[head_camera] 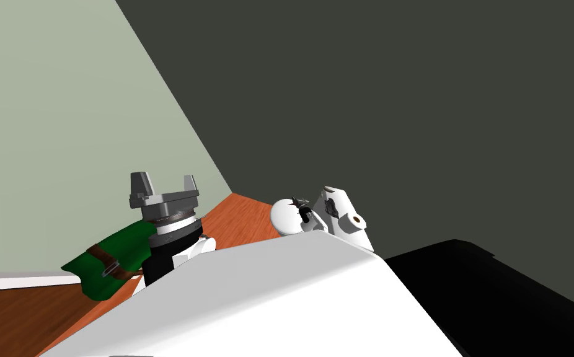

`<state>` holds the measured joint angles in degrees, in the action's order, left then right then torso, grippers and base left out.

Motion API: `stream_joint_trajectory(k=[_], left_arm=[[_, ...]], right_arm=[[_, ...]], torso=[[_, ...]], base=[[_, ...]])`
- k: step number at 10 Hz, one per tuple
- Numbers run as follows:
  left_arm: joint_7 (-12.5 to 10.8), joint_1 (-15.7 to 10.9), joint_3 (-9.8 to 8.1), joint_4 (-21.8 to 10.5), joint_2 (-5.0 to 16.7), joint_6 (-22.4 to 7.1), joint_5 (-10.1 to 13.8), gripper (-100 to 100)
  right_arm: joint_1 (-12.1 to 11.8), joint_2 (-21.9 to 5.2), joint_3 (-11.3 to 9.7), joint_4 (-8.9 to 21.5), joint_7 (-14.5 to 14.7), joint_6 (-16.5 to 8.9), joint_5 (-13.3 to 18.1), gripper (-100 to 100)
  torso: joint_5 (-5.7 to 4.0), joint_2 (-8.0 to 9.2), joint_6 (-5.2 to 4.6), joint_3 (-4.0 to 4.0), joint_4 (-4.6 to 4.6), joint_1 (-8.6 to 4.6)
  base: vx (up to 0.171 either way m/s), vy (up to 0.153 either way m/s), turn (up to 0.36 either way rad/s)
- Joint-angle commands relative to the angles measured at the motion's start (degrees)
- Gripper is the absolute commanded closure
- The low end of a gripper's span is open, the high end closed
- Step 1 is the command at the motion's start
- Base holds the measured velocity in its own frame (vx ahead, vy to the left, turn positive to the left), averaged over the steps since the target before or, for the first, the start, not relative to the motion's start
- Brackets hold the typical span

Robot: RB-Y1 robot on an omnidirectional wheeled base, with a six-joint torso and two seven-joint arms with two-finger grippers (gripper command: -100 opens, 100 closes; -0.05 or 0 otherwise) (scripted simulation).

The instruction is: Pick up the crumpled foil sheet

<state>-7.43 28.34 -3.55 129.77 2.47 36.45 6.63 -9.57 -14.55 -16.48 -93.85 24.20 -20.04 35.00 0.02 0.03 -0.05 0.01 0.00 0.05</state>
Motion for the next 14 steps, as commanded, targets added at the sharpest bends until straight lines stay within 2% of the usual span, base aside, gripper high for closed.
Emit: stream_joint_trajectory(k=[1,2,10,14], left_arm=[[0.00,0.00,0.00,0.00,0.00,0.00,0.00,0],[0.00,0.00,0.00,0.00,0.00,0.00,0.00,0],[0.00,0.00,0.00,0.00,0.00,0.00,0.00,0],[0.00,0.00,0.00,0.00,0.00,0.00,0.00,0]], right_arm=[[1.60,-0.89,-0.89,2.86,1.43,-2.86,2.49,-100],[1.60,-0.89,-0.89,2.91,1.43,-4.23,2.49,-100],[1.60,-0.89,-0.89,2.91,1.43,-4.23,2.49,-100],[1.13,-0.38,-0.90,4.87,3.29,-7.90,7.38,-100]], torso=[[0.00,0.00,0.00,0.00,0.00,0.00],[-0.02,0.02,0.01,0.01,0.00,-0.08],[0.00,0.01,0.01,0.00,0.00,-0.01],[0.02,-0.03,-0.01,-0.02,0.01,0.08]], base=[[-0.008,-0.013,0.036],[-0.016,-0.021,0.072],[0.000,0.002,-0.002],[0.009,0.029,-0.039]])
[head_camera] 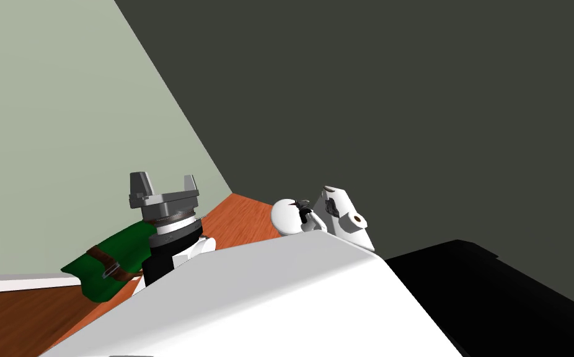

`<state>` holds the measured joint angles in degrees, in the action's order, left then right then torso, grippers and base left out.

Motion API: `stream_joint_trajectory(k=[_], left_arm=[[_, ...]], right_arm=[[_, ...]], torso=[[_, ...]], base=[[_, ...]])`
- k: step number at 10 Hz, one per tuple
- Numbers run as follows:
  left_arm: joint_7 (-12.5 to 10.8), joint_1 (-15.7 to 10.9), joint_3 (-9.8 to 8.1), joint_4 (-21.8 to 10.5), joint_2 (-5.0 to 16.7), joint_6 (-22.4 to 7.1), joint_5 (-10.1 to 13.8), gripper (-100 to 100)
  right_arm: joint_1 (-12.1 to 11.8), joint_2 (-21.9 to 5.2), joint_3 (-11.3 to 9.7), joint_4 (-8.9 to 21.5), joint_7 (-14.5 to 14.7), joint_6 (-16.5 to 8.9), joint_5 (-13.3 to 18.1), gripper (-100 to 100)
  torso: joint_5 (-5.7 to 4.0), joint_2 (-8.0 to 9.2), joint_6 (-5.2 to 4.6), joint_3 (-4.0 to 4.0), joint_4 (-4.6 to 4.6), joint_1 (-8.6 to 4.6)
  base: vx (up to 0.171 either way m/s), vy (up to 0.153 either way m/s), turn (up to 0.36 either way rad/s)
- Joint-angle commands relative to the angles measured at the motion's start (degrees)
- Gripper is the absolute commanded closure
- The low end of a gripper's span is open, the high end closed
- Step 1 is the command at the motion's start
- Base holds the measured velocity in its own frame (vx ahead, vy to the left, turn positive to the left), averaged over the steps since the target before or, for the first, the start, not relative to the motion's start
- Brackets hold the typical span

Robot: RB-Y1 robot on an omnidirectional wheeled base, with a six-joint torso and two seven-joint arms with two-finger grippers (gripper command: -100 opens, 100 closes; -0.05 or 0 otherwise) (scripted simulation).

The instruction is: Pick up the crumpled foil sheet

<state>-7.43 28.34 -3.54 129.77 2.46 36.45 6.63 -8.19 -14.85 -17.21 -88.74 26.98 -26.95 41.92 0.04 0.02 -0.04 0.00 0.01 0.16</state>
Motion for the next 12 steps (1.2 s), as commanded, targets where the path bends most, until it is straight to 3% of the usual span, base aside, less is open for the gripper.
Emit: stream_joint_trajectory(k=[1,3,12], left_arm=[[0.00,0.00,0.00,0.00,0.00,0.00,0.00,0],[0.00,0.00,0.00,0.00,0.00,0.00,0.00,0],[0.00,0.00,0.00,0.00,0.00,0.00,0.00,0]], right_arm=[[-0.37,0.07,-0.17,0.27,0.99,-1.94,1.73,-100],[-0.66,0.49,-0.16,1.37,2.08,-4.05,4.55,-100],[-0.66,0.49,-0.16,1.37,2.08,-4.05,4.55,-100]], torso=[[0.00,0.00,0.00,0.00,0.00,0.00],[0.02,-0.01,0.00,-0.01,0.00,0.06],[-0.03,0.02,0.00,0.02,-0.01,-0.14]], base=[[0.007,0.047,-0.028],[0.019,0.050,-0.079],[-0.002,0.005,0.006]])
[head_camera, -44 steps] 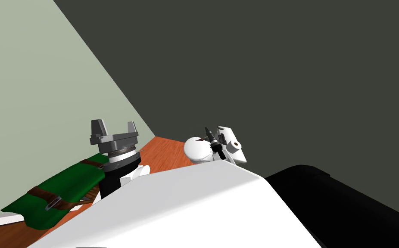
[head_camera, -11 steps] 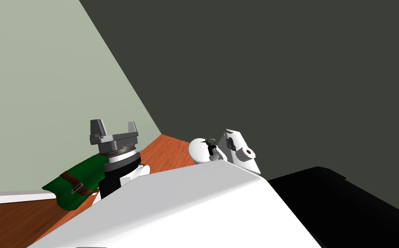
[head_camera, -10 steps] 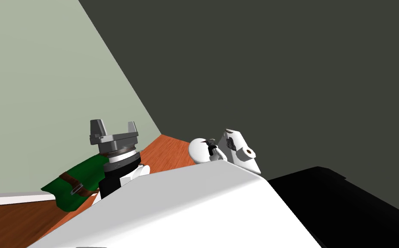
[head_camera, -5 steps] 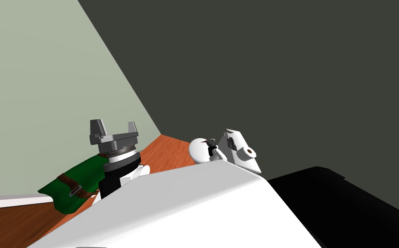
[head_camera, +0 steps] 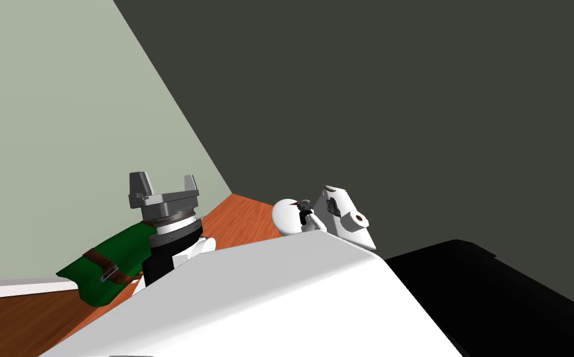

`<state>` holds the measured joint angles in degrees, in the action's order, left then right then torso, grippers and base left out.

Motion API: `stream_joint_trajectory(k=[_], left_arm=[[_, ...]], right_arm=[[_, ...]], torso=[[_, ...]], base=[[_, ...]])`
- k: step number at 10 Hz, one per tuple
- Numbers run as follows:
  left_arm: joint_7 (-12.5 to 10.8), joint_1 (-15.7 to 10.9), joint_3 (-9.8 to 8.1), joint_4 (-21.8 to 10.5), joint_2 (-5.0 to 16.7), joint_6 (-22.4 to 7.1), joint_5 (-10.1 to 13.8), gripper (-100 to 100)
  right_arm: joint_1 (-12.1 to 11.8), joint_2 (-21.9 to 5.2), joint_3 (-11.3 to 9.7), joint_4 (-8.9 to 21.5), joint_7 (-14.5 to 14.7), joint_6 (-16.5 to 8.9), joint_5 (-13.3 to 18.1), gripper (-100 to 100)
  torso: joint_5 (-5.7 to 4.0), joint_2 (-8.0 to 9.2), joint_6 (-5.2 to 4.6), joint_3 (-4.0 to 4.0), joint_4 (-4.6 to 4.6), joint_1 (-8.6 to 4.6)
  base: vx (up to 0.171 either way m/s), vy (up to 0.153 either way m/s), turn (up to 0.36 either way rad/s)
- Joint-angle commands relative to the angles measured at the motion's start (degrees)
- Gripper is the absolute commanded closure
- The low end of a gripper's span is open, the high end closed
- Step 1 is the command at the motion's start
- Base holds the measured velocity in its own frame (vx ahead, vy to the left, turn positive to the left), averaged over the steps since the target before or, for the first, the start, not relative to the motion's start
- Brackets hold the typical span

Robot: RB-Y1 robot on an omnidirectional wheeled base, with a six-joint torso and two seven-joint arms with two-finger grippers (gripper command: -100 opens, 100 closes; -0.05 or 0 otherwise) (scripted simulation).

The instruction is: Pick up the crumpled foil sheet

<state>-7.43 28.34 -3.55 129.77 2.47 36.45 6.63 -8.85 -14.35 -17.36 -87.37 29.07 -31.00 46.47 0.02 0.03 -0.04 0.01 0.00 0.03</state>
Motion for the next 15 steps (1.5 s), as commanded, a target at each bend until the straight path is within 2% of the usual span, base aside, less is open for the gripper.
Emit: stream_joint_trajectory(k=[1,6,8,9,15], left_arm=[[0.00,0.00,0.00,0.00,0.00,0.00,0.00,0],[0.00,0.00,0.00,0.00,0.00,0.00,0.00,0],[0.00,0.00,0.00,0.00,0.00,0.00,0.00,0],[0.00,0.00,0.00,0.00,0.00,0.00,0.00,0],[0.00,0.00,0.00,0.00,0.00,0.00,0.00,0]], right_arm=[[-0.16,0.20,0.03,1.02,0.85,-1.80,1.96,-100],[-0.58,0.59,0.11,3.48,2.79,-6.02,6.52,-100],[-0.58,0.59,0.11,3.48,2.79,-6.02,6.52,-100],[-0.69,0.73,0.13,4.03,3.27,-7.04,7.64,-100],[-0.69,0.73,0.13,4.03,3.27,-7.04,7.64,-100]], torso=[[0.00,0.00,0.00,0.00,0.00,0.00],[0.03,0.00,0.01,0.00,0.00,0.12],[0.03,0.00,0.01,0.00,0.00,0.11],[0.01,0.03,0.01,0.02,-0.01,0.05],[0.00,0.00,0.01,0.00,0.00,0.00]], base=[[0.003,0.024,-0.014],[0.003,0.038,-0.011],[-0.006,0.020,0.024],[-0.001,0.020,0.003],[0.000,0.005,0.002]])
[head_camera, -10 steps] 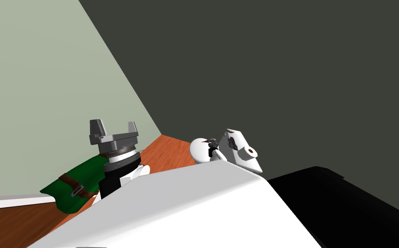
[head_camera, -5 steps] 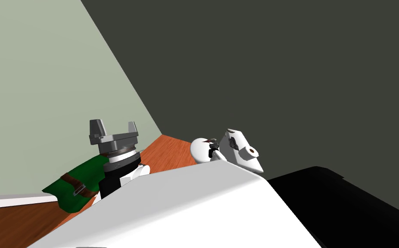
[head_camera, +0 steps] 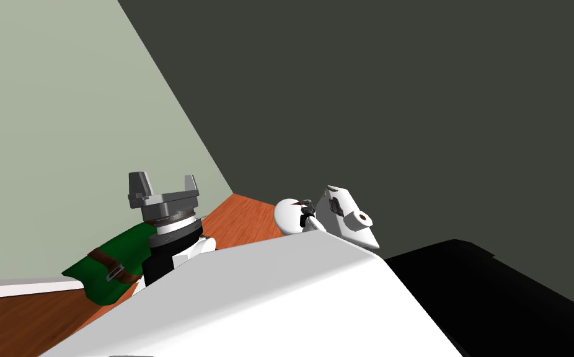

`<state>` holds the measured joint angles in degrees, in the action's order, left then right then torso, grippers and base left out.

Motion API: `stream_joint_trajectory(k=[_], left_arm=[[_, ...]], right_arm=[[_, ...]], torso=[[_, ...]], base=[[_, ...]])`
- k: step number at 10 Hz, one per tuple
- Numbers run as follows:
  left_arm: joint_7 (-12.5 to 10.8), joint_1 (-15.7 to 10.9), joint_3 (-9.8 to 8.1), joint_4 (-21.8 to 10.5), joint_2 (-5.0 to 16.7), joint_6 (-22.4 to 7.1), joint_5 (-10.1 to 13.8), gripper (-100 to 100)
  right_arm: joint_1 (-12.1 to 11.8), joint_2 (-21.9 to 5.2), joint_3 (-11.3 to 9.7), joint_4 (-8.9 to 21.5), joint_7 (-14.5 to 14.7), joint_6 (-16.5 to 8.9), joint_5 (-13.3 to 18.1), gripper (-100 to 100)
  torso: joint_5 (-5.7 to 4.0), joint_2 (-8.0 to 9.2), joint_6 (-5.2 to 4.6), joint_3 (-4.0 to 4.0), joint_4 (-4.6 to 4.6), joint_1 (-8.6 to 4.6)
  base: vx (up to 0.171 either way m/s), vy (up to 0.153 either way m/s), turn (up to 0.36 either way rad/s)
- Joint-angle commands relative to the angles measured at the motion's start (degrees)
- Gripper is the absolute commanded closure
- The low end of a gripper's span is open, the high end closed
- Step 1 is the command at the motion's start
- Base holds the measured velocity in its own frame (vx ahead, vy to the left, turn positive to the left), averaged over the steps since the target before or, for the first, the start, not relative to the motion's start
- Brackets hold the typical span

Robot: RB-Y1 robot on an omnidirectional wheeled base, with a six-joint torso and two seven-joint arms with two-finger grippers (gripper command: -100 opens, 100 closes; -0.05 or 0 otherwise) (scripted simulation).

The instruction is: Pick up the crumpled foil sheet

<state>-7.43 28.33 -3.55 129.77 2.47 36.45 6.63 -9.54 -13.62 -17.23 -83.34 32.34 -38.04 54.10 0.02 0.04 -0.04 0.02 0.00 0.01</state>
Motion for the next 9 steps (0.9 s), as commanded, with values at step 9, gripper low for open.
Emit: stream_joint_trajectory(k=[9], left_arm=[[0.00,0.00,0.00,0.00,0.00,0.00,0.00,0]], right_arm=[[1.35,0.49,-2.09,0.01,6.38,-5.18,6.86,-100]], torso=[[0.01,-0.02,0.00,-0.01,0.00,0.04]], base=[[0.001,0.002,-0.003]])
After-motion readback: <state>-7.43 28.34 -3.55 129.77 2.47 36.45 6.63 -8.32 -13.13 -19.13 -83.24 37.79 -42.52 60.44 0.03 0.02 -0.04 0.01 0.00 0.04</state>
